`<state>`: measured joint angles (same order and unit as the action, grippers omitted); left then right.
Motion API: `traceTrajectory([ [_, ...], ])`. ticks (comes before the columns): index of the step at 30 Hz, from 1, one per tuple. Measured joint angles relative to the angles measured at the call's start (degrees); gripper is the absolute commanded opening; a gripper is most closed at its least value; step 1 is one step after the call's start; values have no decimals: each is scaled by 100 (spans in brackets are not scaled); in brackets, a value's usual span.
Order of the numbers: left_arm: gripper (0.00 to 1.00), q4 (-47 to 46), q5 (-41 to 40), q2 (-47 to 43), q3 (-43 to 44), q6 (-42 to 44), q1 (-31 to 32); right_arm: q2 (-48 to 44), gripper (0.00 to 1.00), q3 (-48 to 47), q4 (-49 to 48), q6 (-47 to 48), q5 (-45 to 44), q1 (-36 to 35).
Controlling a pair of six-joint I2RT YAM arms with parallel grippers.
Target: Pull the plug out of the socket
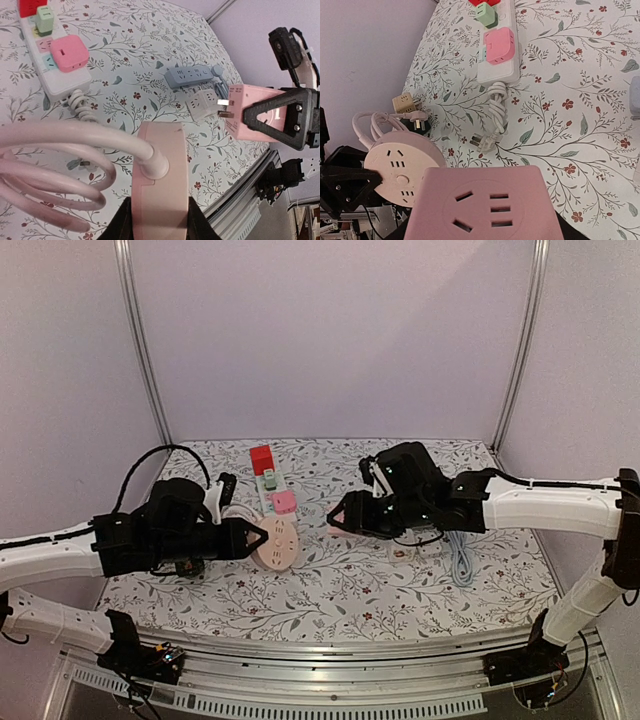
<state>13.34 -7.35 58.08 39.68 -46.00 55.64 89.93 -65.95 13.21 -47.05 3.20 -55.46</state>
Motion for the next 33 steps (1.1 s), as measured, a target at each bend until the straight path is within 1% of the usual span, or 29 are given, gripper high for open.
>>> traceTrajectory([
  [4, 0, 251, 166, 0, 0, -122, -503, -149, 26, -9, 380, 142, -505, 4],
  [8, 0, 592, 302, 0, 2, -127, -1043, -136, 26, -9, 970, 352, -1023, 44],
  [12, 0, 907, 466, 9, 22, -39, -1644, 13, 26, -11, 1255, 474, -1224, 190],
  [18, 0, 1119, 758, 107, 55, 260, -2500, 481, 26, -129, 1429, 623, -1344, 466],
  [23, 0, 1093, 1163, 345, 55, 511, -3222, 894, 28, -304, 1478, 758, -1329, 684],
  [33, 0, 723, 1943, 1117, 192, 820, -4030, 1346, 33, -404, 1523, 870, -1248, 942],
])
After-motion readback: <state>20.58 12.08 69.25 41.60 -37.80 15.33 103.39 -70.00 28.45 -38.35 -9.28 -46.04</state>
